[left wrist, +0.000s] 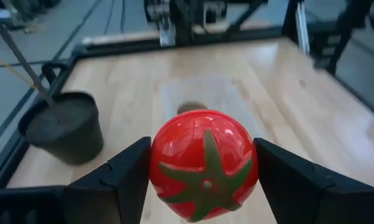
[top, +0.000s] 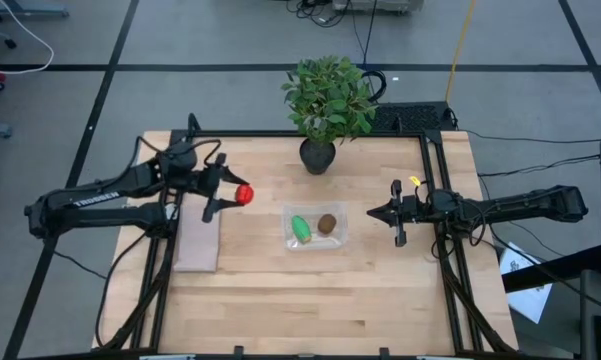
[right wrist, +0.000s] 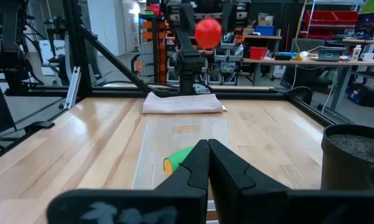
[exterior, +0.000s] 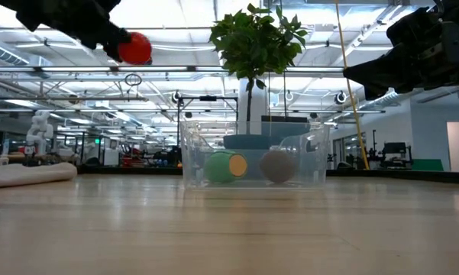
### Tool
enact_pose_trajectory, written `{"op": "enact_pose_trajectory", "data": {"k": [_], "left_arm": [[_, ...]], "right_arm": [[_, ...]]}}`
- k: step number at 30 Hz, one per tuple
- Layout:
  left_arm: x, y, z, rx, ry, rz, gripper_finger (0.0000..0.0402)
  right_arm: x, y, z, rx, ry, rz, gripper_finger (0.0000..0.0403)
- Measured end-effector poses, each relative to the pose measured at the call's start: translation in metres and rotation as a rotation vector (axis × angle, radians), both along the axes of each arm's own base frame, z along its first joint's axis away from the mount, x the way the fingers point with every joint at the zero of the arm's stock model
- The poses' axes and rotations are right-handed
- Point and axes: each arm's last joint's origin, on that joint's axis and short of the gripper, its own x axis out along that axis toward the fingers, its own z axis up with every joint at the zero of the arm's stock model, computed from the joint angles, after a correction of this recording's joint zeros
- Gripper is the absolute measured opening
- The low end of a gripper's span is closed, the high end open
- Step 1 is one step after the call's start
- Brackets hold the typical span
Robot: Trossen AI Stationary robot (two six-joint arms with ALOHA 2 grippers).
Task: Pick and placing Produce into tupperware
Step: Put the red tomato into the transparent bin
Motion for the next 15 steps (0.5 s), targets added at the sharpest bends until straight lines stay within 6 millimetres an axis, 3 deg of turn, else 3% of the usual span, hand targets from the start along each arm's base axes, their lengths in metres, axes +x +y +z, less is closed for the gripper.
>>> {"op": "enact_pose_trajectory", "data": {"k": [6,15], "left_arm": [[0.005,-0.002,0.010,-0.069,-0.103,0.033,0.0254],[0.015,-0.024,0.023,-0.017,-0.242,-0.133,0.0235]], "right_arm": [[0.000,0.000,0.000,0.000,-0.001,0.000,0.0000],[0.000,0.000,0.001,0.000,-0.008,0.000,0.0000]]}}
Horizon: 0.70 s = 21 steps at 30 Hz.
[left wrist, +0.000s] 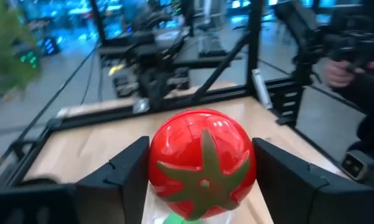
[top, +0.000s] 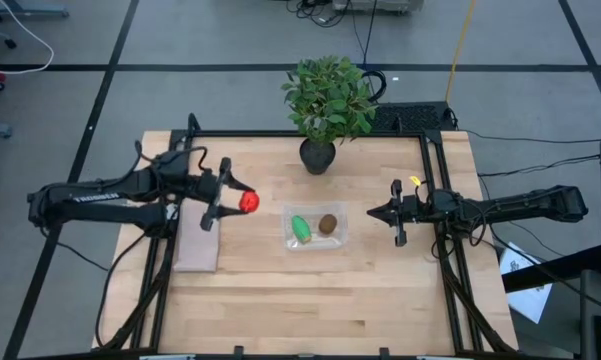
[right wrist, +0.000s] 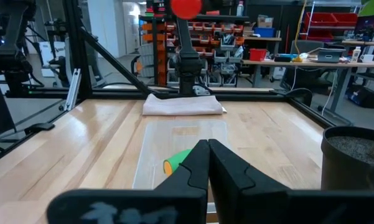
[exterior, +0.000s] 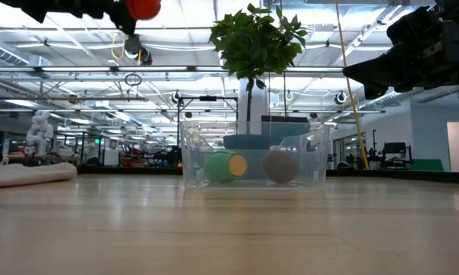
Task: Pick and placing Produce into tupperware
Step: Put the red tomato into the transparent bin
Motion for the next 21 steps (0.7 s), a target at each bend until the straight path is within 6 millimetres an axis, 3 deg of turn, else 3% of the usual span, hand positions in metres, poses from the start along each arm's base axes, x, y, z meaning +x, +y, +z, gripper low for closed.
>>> {"op": "enact_pose_trajectory", "data": {"k": [9,16,21], "left_arm": [[0.010,-0.013,-0.005,0.099,-0.004,-0.031,0.0241],[0.019,-0.004,-0.041,0.083,-0.063,0.009,0.0248],[0.014,0.005,-0.061,0.040,-0.134,0.027,0.0251]], "right_arm": [[0.000,0.000,0.001,-0.001,-0.015,0.000,0.0000],[0.000,0.000,0.001,0.000,-0.015,0.000,0.0000],[0.000,0.000,0.001,0.004,-0.015,0.000,0.0000]]}}
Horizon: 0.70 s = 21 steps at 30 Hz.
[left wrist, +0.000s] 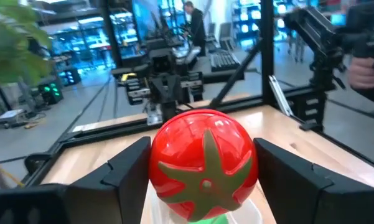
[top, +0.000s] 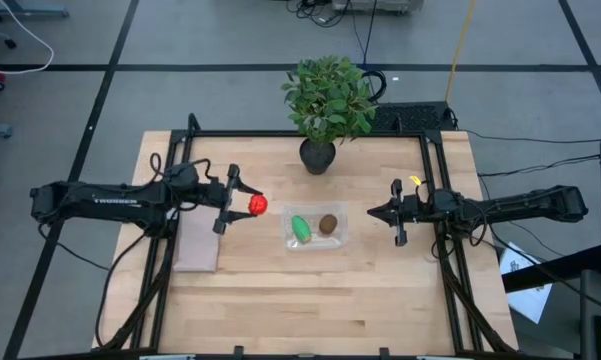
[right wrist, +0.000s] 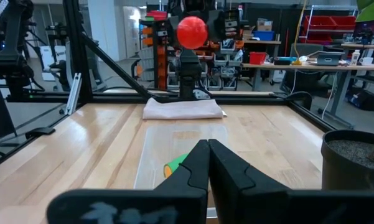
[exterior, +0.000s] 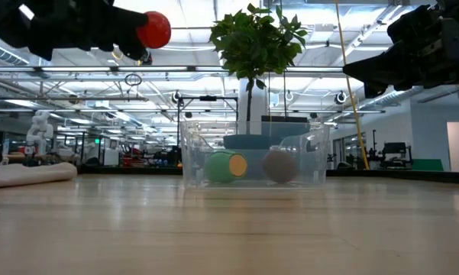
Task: Pick and placing Produce into tupperware
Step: Put the red tomato into the transparent bin
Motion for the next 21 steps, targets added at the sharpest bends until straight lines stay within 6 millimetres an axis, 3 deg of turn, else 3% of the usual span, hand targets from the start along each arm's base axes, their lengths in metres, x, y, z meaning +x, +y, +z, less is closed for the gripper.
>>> {"op": "enact_pose_trajectory", "data": {"k": [9,21], "left_arm": [[-0.007,0.004,-0.018,-0.021,0.021,0.015,0.0252],[-0.007,0.005,-0.018,-0.035,0.021,0.040,0.0253]], "right_arm": [[0.000,0.000,0.000,-0.002,0.000,0.000,0.0000],[0.000,0.000,0.000,-0.003,0.001,0.000,0.0000]]}}
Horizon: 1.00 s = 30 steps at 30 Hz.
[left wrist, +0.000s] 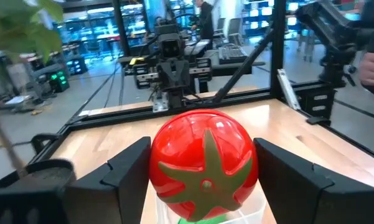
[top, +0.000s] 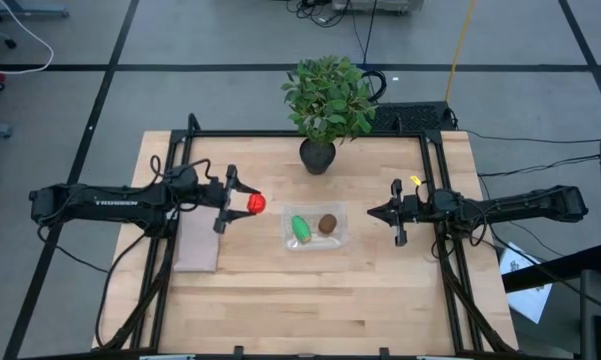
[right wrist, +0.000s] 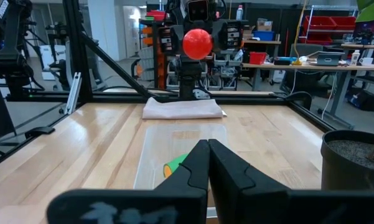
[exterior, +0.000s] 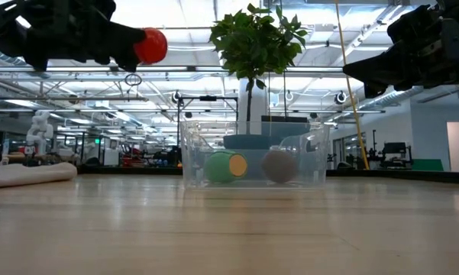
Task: Pick and placing Produce into tupperware
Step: Put the red tomato into the transparent bin
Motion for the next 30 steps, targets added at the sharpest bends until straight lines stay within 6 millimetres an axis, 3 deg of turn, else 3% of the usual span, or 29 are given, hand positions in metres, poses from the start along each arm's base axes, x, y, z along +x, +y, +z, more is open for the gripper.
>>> {"op": "enact_pose_trajectory", "data": {"k": [8,15,23,30], "left_arm": [[0.004,0.005,-0.002,-0.098,0.034,0.136,0.0253],[0.021,0.006,0.014,-0.094,0.019,0.120,0.0253],[0.060,0.005,0.034,-0.101,0.076,0.014,0.0253],[0.103,0.000,0.036,-0.093,0.186,-0.034,0.0253]], "right_arm": [[0.000,0.000,0.000,-0.006,0.000,0.000,0.0000],[0.000,0.000,0.000,-0.006,-0.001,0.000,0.0000],[0.000,0.000,0.000,-0.004,-0.001,0.000,0.0000],[0.000,0.000,0.000,-0.001,-0.001,0.000,0.0000]]}}
